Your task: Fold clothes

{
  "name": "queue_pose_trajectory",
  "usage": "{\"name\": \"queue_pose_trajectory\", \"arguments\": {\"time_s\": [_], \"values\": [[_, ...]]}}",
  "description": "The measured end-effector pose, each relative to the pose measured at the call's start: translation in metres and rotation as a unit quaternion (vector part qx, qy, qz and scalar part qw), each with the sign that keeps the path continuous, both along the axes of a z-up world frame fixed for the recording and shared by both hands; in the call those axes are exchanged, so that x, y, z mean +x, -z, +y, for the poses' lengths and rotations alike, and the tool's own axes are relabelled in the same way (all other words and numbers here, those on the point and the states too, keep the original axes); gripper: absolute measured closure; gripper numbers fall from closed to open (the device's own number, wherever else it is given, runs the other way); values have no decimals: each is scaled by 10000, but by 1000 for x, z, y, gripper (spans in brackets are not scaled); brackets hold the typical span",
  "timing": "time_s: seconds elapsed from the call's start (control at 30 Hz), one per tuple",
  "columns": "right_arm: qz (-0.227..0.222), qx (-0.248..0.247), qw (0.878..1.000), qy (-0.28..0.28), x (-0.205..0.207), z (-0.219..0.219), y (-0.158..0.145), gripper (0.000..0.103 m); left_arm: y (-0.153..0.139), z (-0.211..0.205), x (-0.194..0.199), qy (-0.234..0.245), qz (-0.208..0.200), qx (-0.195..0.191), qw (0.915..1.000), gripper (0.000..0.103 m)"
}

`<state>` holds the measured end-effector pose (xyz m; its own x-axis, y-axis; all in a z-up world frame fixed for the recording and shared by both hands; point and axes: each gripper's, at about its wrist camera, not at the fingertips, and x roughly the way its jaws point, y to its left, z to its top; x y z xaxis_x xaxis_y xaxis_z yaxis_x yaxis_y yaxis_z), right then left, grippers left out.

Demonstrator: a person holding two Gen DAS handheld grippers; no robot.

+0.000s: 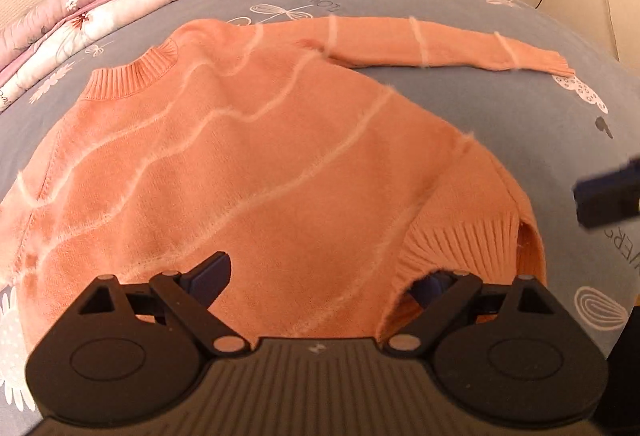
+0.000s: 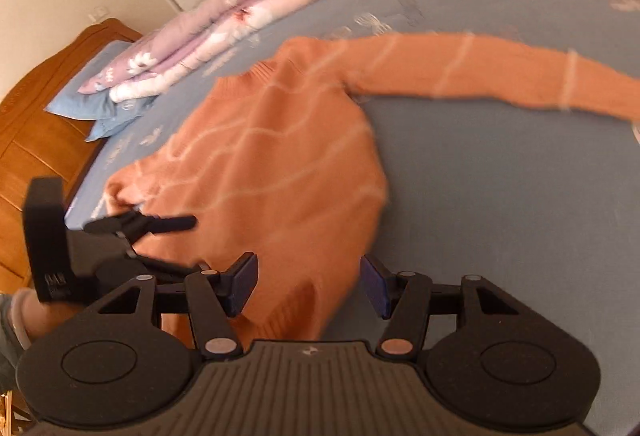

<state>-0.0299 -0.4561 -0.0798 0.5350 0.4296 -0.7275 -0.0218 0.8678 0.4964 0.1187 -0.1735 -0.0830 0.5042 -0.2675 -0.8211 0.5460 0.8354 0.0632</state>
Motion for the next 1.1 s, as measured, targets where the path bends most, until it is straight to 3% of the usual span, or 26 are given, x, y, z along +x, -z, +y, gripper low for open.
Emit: {"name": "queue_pose_trajectory", "arguments": {"time_s": [0.1, 0.27, 0.3, 0.33, 0.4, 0.57, 0.7, 0.8, 0.87, 0.9, 0.97, 1.03, 1.1], "values": [[383, 362, 9986, 46, -16, -2, 34, 41, -2, -2, 9, -121, 23, 19, 9999, 11], [295, 521, 9981, -152, -11, 28, 51, 42, -6, -2, 9, -172, 78, -67, 9998, 11], [304, 438, 9984, -209, -9, 34, 53, 54, -7, -1, 9, -191, 93, -70, 9998, 11], [268, 231, 9989, -314, -8, 41, 53, 93, -8, 0, 9, -208, 107, -73, 9997, 11], [200, -314, 9981, -496, -10, 50, 48, 99, -11, 2, 8, -196, 105, -94, 9997, 11], [-125, -1029, 9936, -456, -29, 26, 0, 99, -18, -2, -4, -1, 116, -265, 9996, 11], [31, -1128, 9930, -343, -27, -5, -14, 99, -22, -16, -21, 369, 316, -604, 9970, 11], [573, -1449, 9872, -350, -24, -8, 0, 97, -21, -31, -42, 1053, 920, -943, 9857, 11], [878, -1710, 9808, -317, -26, -8, 10, 95, -18, -39, -59, 1592, 1365, -1093, 9716, 10], [885, -1829, 9789, -206, -30, -9, 10, 91, -18, -41, -69, 1792, 1478, -1081, 9666, 10], [653, -1627, 9845, -28, -37, -12, 3, 87, -20, -38, -81, 1870, 1373, -983, 9677, 10], [264, -1186, 9926, 28, -42, -10, -6, 63, -22, -31, -90, 1853, 1215, -881, 9711, 10], [12, -1352, 9905, -257, -42, 10, -7, 45, -24, -19, -94, 1727, 1077, -750, 9762, 10]]}}
